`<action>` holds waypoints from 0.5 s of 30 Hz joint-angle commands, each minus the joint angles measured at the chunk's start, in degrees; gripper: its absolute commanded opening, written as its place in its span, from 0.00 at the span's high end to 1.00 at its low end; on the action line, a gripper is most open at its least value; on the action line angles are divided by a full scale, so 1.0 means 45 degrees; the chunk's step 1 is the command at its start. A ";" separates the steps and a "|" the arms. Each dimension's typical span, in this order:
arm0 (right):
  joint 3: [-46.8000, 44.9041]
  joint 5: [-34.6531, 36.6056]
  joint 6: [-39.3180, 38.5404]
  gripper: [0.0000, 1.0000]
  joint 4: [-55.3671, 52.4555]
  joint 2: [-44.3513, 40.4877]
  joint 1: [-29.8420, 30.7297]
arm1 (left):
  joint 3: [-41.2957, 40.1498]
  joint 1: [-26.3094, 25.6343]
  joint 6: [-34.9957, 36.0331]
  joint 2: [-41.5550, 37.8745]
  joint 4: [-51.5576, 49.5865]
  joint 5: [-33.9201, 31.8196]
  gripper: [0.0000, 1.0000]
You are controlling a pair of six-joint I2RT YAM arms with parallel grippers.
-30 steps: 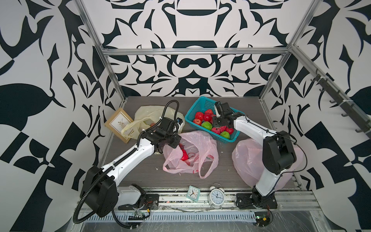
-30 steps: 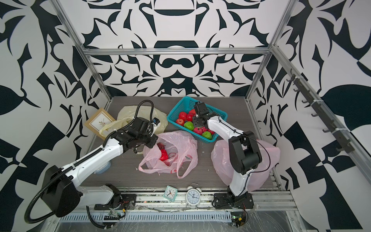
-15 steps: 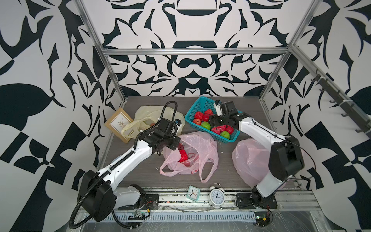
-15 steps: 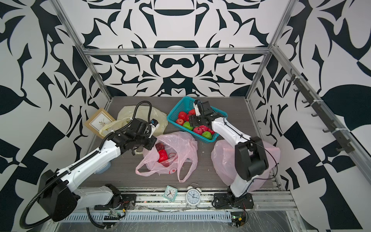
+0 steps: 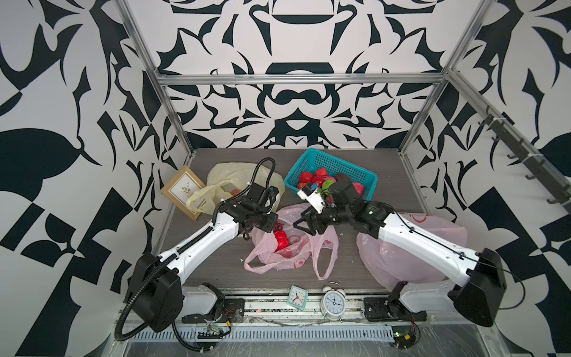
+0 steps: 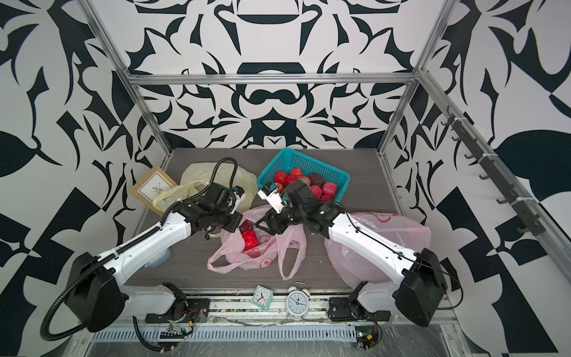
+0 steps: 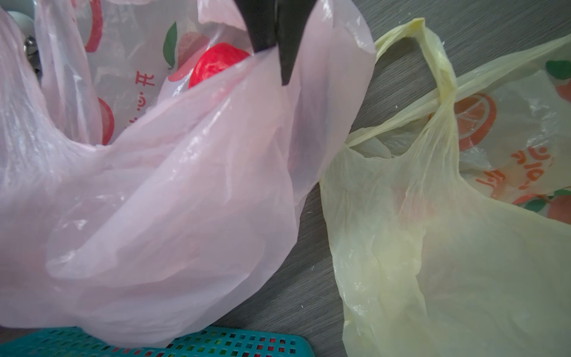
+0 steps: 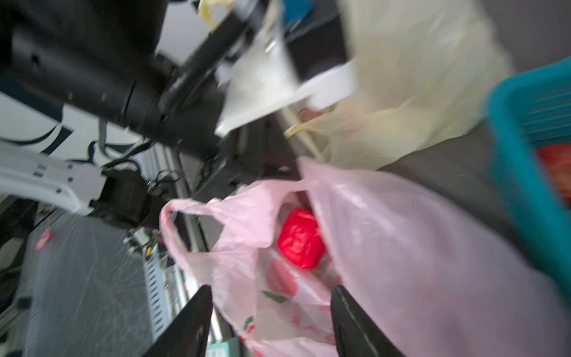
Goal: Untie the knot of a plastic bag & take out the apple
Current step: Pick up the apple from the plastic bag.
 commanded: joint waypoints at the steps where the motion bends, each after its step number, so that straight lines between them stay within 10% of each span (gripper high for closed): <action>1: -0.0378 0.0017 0.0689 0.38 0.0739 0.0780 0.0869 | -0.0095 -0.0018 -0.0119 -0.0077 -0.0418 -0.0110 0.96; 15: 0.0045 0.4984 0.2639 0.40 0.1997 0.3735 0.1539 | 0.0014 -0.0016 -0.0185 -0.0475 -0.0536 -0.0182 0.94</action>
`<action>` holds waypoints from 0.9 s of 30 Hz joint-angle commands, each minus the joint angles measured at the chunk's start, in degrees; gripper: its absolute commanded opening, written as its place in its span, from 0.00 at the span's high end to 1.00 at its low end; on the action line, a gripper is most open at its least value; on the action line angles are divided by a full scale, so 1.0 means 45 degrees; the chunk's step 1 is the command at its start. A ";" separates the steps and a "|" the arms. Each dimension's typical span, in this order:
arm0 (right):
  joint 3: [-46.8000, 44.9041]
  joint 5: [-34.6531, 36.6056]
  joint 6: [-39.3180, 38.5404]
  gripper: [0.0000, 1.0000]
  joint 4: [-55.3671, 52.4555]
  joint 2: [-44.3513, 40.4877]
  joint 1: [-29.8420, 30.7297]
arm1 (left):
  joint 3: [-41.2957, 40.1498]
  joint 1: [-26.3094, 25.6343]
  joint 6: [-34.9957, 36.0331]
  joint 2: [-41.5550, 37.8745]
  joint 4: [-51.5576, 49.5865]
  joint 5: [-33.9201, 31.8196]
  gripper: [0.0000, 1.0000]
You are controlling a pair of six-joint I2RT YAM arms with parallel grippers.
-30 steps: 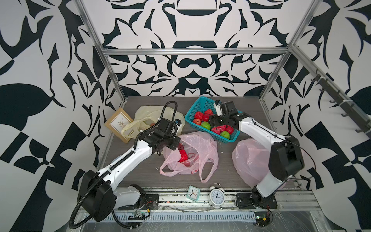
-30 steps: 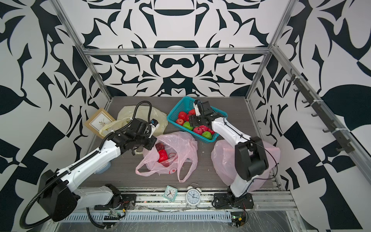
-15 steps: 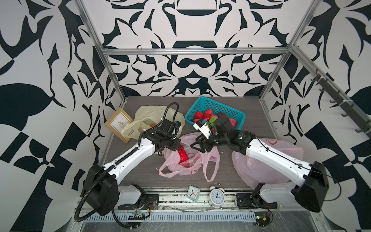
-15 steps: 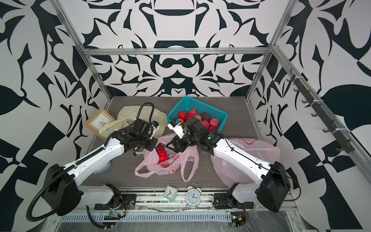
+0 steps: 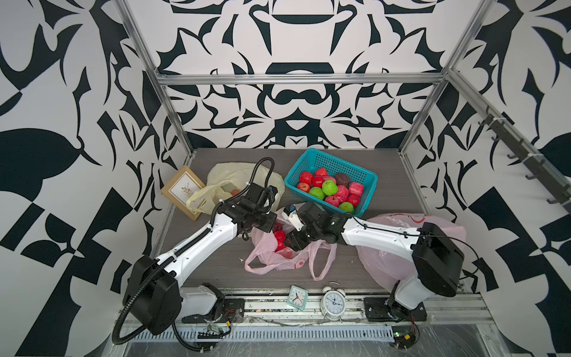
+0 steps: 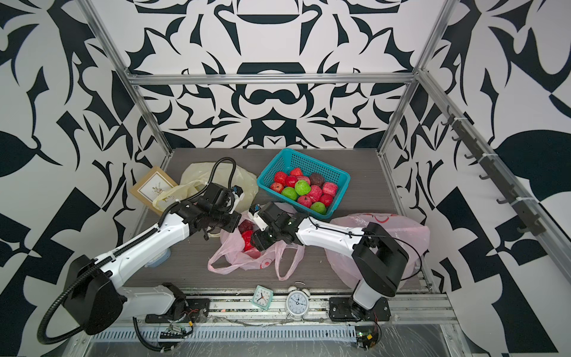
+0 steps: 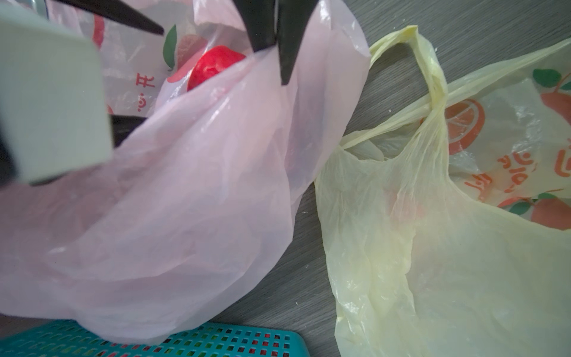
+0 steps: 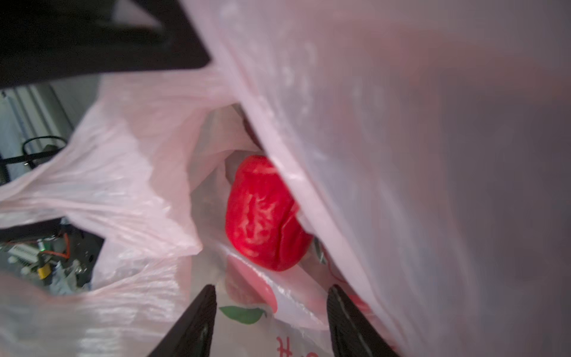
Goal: Untie the knot of a plastic bag & take out the apple
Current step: Pick up the apple from the plastic bag.
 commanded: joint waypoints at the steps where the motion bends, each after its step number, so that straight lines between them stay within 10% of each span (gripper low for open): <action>1: 0.0537 0.1279 0.0627 0.40 0.0907 0.0273 0.0109 | 0.0020 -0.0014 -0.0140 -0.0222 -0.0358 0.0053 0.94; 27: 0.2918 0.3051 0.1321 0.25 0.0287 0.3498 0.1378 | -0.0033 -0.0014 0.0164 0.0098 0.0361 0.0306 0.94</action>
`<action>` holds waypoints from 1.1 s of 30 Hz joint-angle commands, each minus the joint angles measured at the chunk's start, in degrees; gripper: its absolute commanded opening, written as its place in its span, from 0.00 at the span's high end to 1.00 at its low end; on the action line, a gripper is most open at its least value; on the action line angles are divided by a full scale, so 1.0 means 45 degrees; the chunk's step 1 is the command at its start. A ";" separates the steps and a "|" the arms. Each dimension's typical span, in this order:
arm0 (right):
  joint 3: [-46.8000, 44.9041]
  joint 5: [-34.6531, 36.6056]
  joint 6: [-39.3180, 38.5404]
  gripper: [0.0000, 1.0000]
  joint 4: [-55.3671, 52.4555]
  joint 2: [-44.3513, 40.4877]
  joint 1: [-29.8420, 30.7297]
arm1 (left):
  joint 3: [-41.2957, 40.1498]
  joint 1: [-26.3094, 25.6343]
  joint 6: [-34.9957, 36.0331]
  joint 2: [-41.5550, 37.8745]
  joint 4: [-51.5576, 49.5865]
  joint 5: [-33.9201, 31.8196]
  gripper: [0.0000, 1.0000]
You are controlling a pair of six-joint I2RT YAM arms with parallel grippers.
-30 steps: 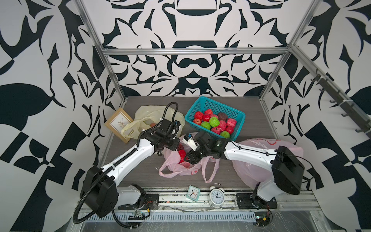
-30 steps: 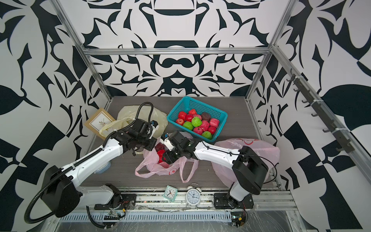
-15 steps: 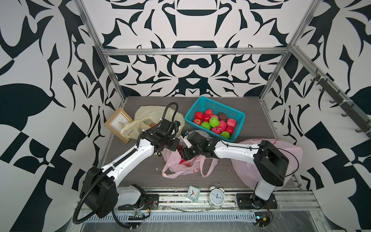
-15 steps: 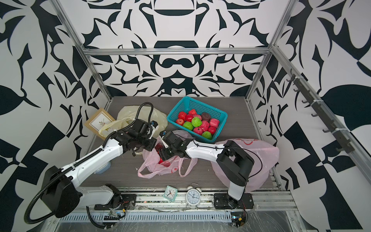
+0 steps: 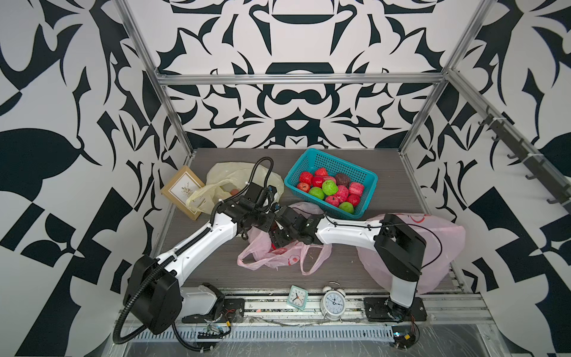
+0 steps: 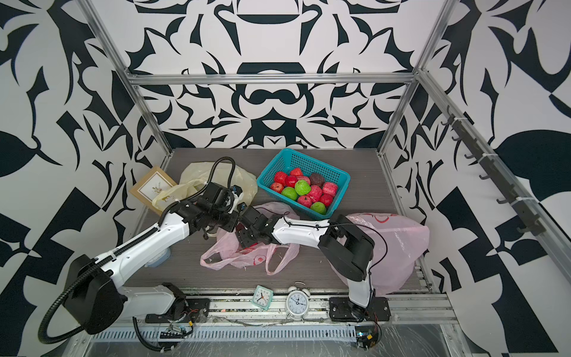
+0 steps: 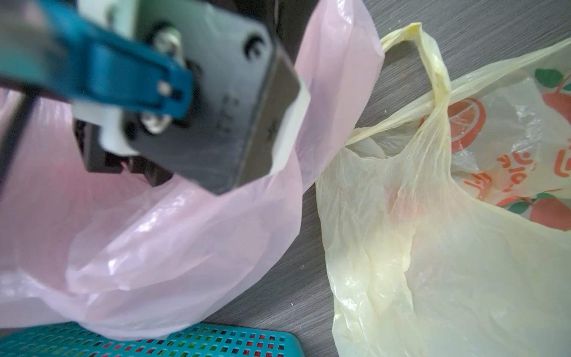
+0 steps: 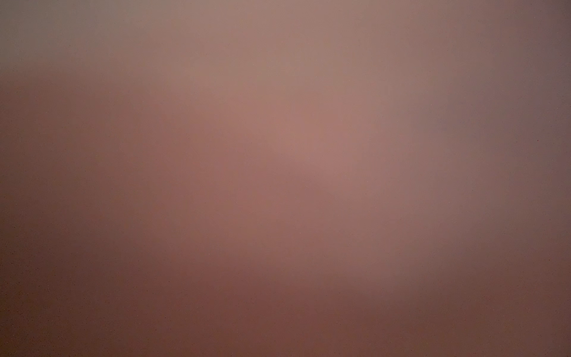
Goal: Untie the knot of a plastic bag & take out the apple
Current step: Pick up the apple from the plastic bag.
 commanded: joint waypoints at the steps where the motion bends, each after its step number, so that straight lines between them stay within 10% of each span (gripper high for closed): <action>1: 0.0461 0.0219 0.0150 0.27 -0.0246 0.0372 0.0154 | -0.0039 -0.0055 0.0091 0.0025 0.0308 0.0352 0.94; 15: -0.1226 0.3636 0.0139 0.69 0.0034 -0.1642 0.0135 | -0.0522 -0.0092 0.0372 -0.0160 0.0767 0.0277 0.94; 27: -0.2013 0.4019 0.0076 0.70 -0.0099 -0.2560 -0.0661 | -0.0608 -0.0989 0.0832 0.0344 0.0768 -0.0633 0.94; 33: -0.1975 0.3319 0.0065 0.51 -0.0043 -0.2335 -0.0940 | -0.0649 -0.0992 0.0861 0.0029 0.0928 -0.0670 0.93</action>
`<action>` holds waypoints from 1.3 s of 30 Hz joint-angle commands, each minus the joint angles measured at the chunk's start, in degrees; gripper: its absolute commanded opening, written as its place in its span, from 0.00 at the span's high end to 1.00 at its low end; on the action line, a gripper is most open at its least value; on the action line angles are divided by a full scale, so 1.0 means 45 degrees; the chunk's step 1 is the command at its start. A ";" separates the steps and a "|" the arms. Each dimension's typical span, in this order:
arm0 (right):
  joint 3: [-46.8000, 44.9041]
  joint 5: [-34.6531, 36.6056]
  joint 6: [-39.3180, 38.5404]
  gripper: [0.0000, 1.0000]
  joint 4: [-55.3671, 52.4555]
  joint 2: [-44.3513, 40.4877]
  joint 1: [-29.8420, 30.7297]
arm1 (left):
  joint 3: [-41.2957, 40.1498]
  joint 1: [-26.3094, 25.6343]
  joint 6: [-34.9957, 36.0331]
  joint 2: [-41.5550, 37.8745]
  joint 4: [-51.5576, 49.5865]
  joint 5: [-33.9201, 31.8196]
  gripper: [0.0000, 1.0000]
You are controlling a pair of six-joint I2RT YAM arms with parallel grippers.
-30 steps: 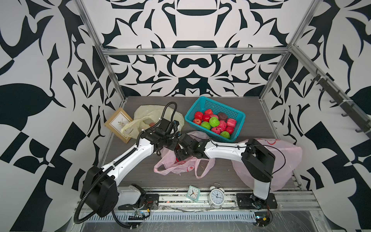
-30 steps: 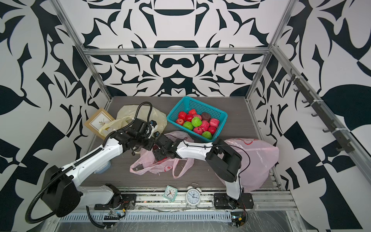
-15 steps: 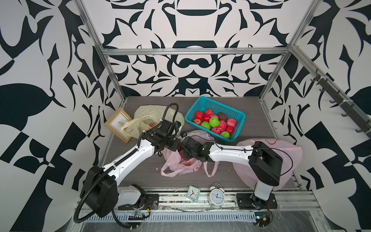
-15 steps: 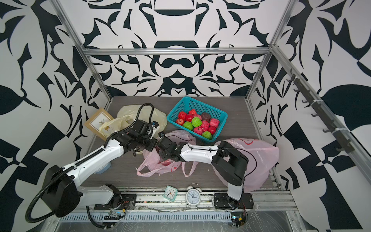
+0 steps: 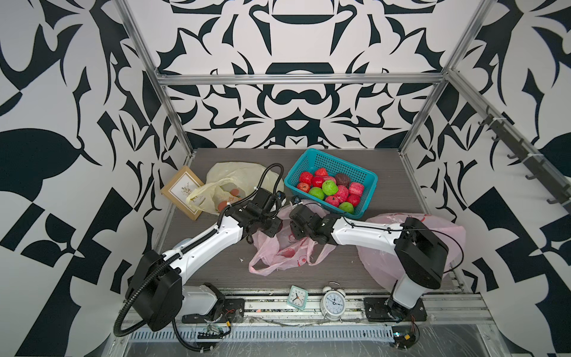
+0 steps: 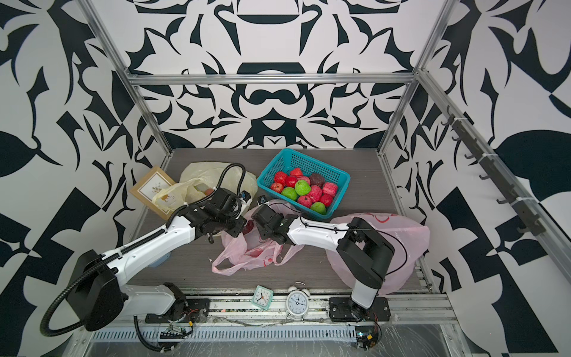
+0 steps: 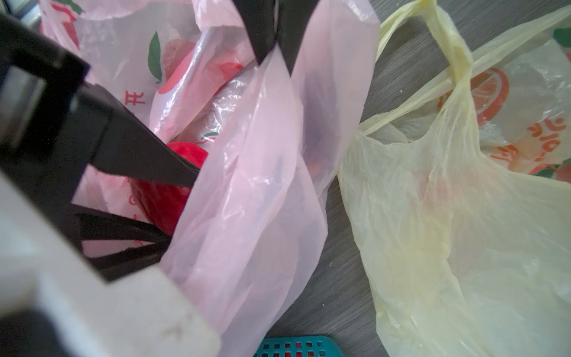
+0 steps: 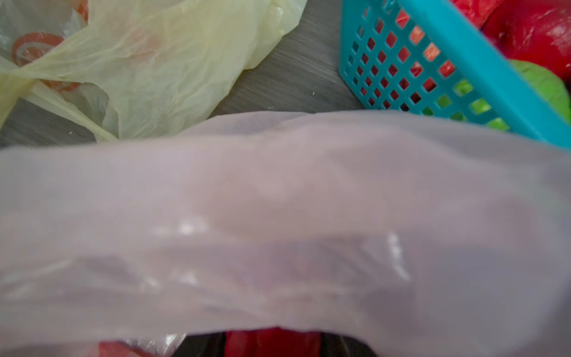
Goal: Untie the knot of a plastic bag & take out the apple
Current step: Pick up the apple from the plastic bag, then place the apple in the basket.
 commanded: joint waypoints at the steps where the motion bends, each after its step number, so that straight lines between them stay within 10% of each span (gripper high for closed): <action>1: 0.0040 -0.0254 0.0008 0.51 0.0060 -0.0138 -0.0075 | -0.0171 -0.0029 0.0158 -0.0306 0.0122 -0.0142 0.93; 12: -0.0094 -0.2016 -0.0564 0.82 0.0418 -0.1108 -0.0135 | 0.0010 -0.0013 0.0158 -0.0280 0.0238 -0.0319 0.93; 25: 0.0246 -0.6851 -0.1298 0.82 -0.0391 -0.4728 -0.0973 | 0.0558 -0.0013 0.0350 -0.0055 0.0269 -0.0684 0.93; 39: 0.1048 -0.0223 -0.2864 0.82 -0.2189 -0.6037 -0.5795 | 0.2544 -0.0300 0.1322 -0.0133 0.0265 0.1834 0.94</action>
